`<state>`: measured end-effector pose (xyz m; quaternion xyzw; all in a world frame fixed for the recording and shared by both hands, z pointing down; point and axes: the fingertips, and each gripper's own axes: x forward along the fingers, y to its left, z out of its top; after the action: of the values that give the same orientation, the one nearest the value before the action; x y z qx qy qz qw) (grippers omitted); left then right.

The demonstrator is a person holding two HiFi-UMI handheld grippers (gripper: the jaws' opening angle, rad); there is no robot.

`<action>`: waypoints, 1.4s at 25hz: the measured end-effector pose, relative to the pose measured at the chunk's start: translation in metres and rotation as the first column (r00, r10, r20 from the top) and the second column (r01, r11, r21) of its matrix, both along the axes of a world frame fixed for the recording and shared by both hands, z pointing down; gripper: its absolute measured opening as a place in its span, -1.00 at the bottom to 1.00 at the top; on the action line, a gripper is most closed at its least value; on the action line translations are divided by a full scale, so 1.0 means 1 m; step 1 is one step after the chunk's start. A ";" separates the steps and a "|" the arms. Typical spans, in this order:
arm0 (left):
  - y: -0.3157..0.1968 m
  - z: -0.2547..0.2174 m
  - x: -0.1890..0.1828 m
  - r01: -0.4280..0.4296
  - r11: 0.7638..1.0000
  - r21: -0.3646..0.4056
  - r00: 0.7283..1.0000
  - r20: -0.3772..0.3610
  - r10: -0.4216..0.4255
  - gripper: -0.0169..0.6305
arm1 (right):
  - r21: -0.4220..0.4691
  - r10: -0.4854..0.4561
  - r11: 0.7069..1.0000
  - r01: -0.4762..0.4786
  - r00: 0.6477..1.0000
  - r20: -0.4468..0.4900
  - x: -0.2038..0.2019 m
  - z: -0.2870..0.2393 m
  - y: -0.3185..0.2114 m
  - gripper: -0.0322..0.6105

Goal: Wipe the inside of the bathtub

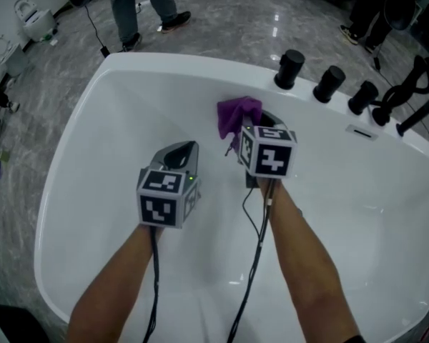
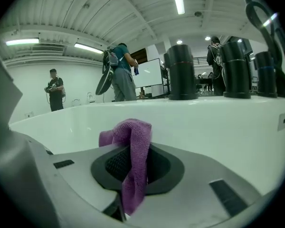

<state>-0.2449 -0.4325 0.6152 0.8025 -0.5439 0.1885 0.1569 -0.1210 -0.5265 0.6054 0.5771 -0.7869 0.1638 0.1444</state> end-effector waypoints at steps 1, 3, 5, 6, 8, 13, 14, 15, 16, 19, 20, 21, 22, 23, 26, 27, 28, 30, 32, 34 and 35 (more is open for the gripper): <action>0.001 0.002 0.006 -0.001 1.000 -0.003 1.000 -0.001 0.001 -0.93 | 0.009 -0.001 1.000 0.001 1.000 -0.005 0.011 0.000 0.001 -0.72; 0.003 0.005 0.023 -0.006 1.000 -0.007 1.000 -0.004 0.006 -0.93 | 0.023 0.005 1.000 -0.004 1.000 -0.012 0.032 -0.002 0.004 -0.72; 0.005 0.006 0.043 -0.018 1.000 -0.006 1.000 -0.010 0.018 -0.93 | 0.029 0.011 1.000 -0.010 1.000 -0.019 0.055 -0.003 0.007 -0.72; 0.005 0.006 0.055 -0.026 1.000 -0.001 1.000 -0.013 0.026 -0.93 | 0.031 0.014 0.999 -0.014 1.000 -0.024 0.066 -0.004 0.009 -0.72; 0.007 0.004 0.077 -0.046 0.999 0.009 0.999 -0.018 0.046 -0.93 | 0.038 0.032 0.999 -0.031 0.999 -0.027 0.089 -0.006 0.013 -0.72; 0.013 0.000 0.130 -0.088 0.996 0.015 0.995 -0.035 0.089 -0.93 | 0.041 0.125 0.991 -0.124 0.992 -0.022 0.163 -0.007 0.025 -0.72; 0.014 -0.001 0.139 -0.094 0.995 0.016 0.995 -0.038 0.095 -0.93 | 0.036 0.147 0.989 -0.146 0.989 -0.022 0.179 -0.006 0.028 -0.72; 0.015 -0.002 0.149 -0.100 0.995 0.016 0.994 -0.039 0.101 -0.93 | 0.030 0.169 0.985 -0.169 0.985 -0.022 0.195 -0.005 0.031 -0.72; 0.017 -0.003 0.158 -0.107 0.994 0.014 0.993 -0.042 0.107 -0.93 | 0.023 0.189 0.982 -0.189 0.982 -0.025 0.211 -0.003 0.034 -0.72; 0.025 -0.004 0.186 -0.127 0.992 -0.010 0.990 -0.060 0.126 -0.93 | 0.008 0.235 0.972 -0.235 0.971 -0.048 0.251 -0.001 0.042 -0.72; 0.028 -0.006 0.195 -0.134 0.991 -0.014 0.989 -0.066 0.133 -0.93 | 0.007 0.246 0.969 -0.246 0.967 -0.058 0.264 -0.002 0.046 -0.72; 0.030 -0.008 0.204 -0.140 0.990 -0.014 0.988 -0.070 0.139 -0.93 | 0.009 0.256 0.967 -0.256 0.965 -0.064 0.275 -0.003 0.049 -0.72; 0.031 -0.011 0.212 -0.146 0.989 -0.011 0.987 -0.071 0.145 -0.93 | 0.012 0.265 0.964 -0.265 0.962 -0.067 0.286 -0.006 0.051 -0.72; 0.032 -0.014 0.220 -0.151 0.989 -0.005 0.986 -0.071 0.150 -0.93 | 0.016 0.274 0.962 -0.274 0.959 -0.068 0.297 -0.008 0.054 -0.72; 0.035 -0.020 0.240 -0.164 0.986 0.002 0.984 -0.066 0.164 -0.93 | 0.026 0.300 0.954 -0.298 0.950 -0.088 0.329 -0.013 0.061 -0.72; 0.036 -0.021 0.246 -0.168 0.986 0.000 0.984 -0.066 0.168 -0.93 | 0.033 0.311 0.950 -0.309 0.946 -0.094 0.340 -0.015 0.063 -0.72; 0.036 -0.023 0.252 -0.172 0.985 0.002 0.983 -0.064 0.171 -0.93 | 0.039 0.325 0.946 -0.323 0.941 -0.096 0.351 -0.018 0.065 -0.72; 0.036 -0.028 0.264 -0.177 0.984 0.016 0.983 -0.055 0.177 -0.93 | 0.051 0.361 0.933 -0.357 0.928 -0.093 0.374 -0.024 0.070 -0.72; 0.037 -0.030 0.276 -0.181 0.983 0.019 0.982 -0.056 0.181 -0.93 | 0.061 0.409 0.912 -0.405 0.908 -0.093 0.399 -0.030 0.074 -0.72; 0.038 -0.033 0.285 -0.182 0.983 0.024 0.981 -0.062 0.183 -0.93 | 0.074 0.465 0.885 -0.460 0.879 -0.100 0.424 -0.036 0.078 -0.72; 0.038 -0.035 0.288 -0.182 0.983 0.027 0.981 -0.065 0.184 -0.93 | 0.079 0.485 0.874 -0.479 0.869 -0.098 0.431 -0.040 0.079 -0.72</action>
<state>0.0433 -0.3948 0.5807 0.8566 -0.4641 0.1693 0.1490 0.3105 -0.4480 0.5658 0.7671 -0.6125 0.1407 0.1287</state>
